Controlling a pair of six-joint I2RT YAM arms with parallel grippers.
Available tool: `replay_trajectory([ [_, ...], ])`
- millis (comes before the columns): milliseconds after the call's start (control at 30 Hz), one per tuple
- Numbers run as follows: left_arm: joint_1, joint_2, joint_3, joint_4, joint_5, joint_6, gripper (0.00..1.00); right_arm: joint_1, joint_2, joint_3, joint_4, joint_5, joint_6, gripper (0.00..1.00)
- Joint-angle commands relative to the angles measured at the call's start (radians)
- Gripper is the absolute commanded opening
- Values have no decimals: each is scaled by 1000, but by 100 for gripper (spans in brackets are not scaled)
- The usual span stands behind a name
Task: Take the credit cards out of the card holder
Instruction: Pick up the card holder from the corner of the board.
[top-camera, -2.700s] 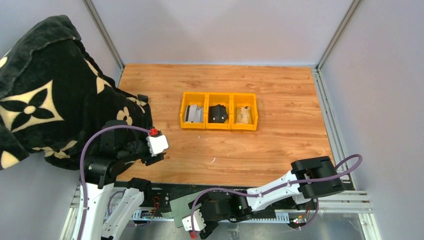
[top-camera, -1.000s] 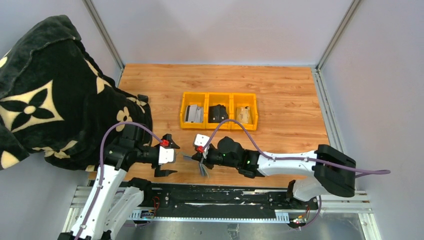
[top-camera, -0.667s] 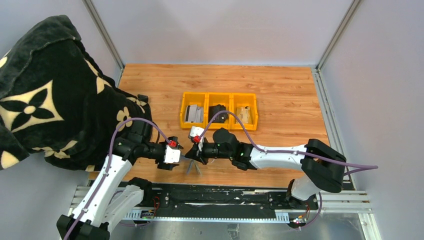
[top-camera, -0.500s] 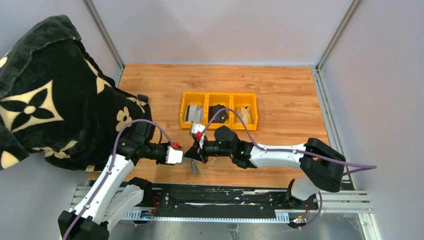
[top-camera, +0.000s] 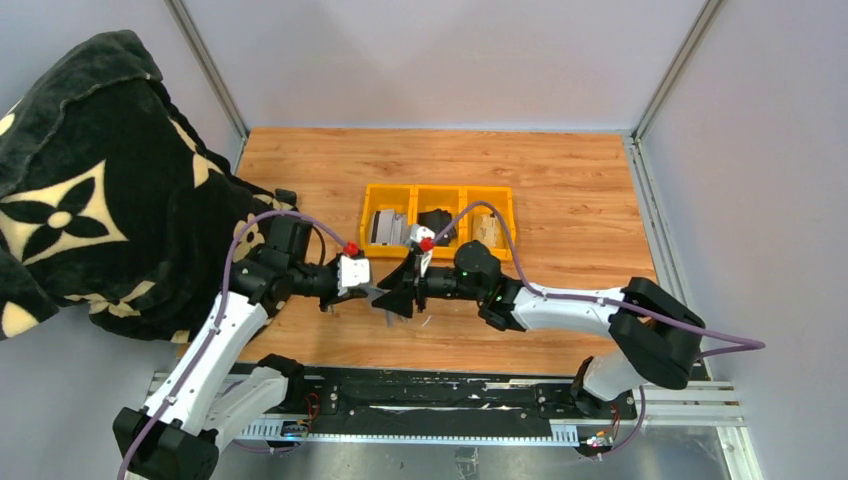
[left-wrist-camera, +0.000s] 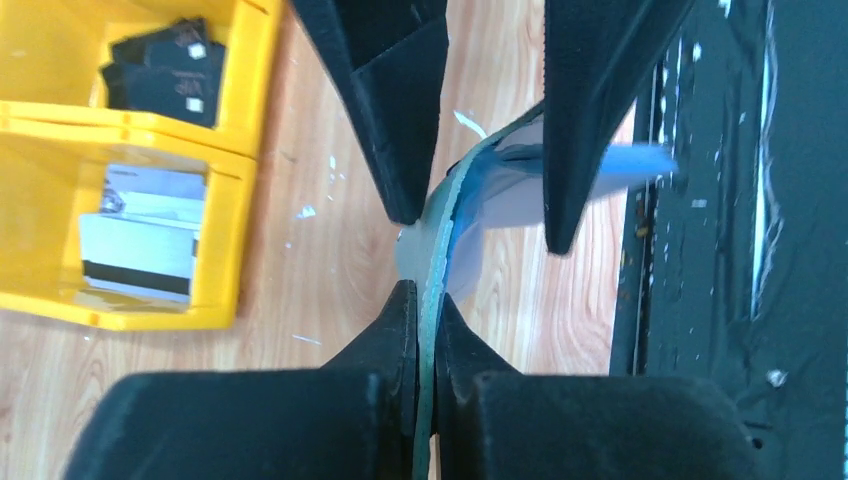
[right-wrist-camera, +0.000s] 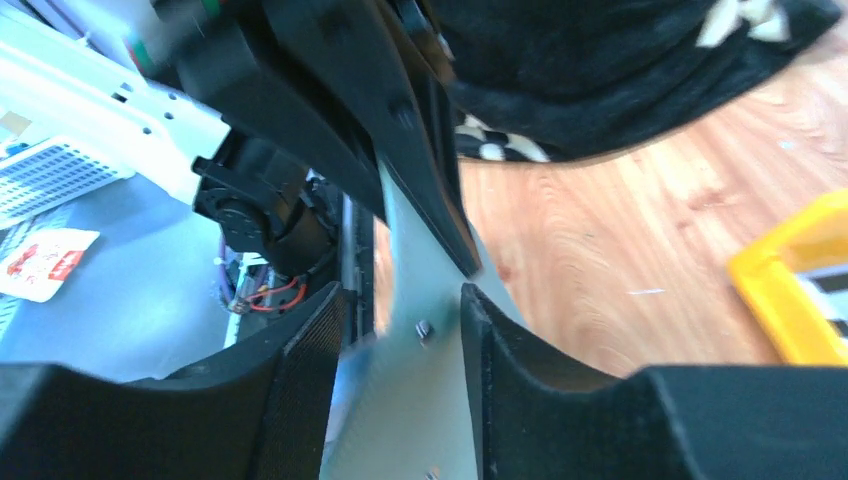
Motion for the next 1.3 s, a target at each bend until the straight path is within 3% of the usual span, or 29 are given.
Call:
replay_trajectory([
  [0,-5,42,133,-39,83,-188,0,-76,-100,-111,134,-68,118,56],
  [200,-6,41,207,-72,175,-283,0,-88,-301,-262,123,-72,89,63],
  [433,-6,51,273,-71,243,-373,0,-88,-424,-268,38,-79,69,53],
  [567,-6,39,285,-71,249,-391,0,-87,-440,-252,17,-102,61,49],
  [867,-6,30,278,-72,234,-384,0,-88,-460,-208,-73,-168,23,58],
  [1267,-6,31,271,-71,231,-390,0,-81,-429,-162,-97,-76,1,62],
])
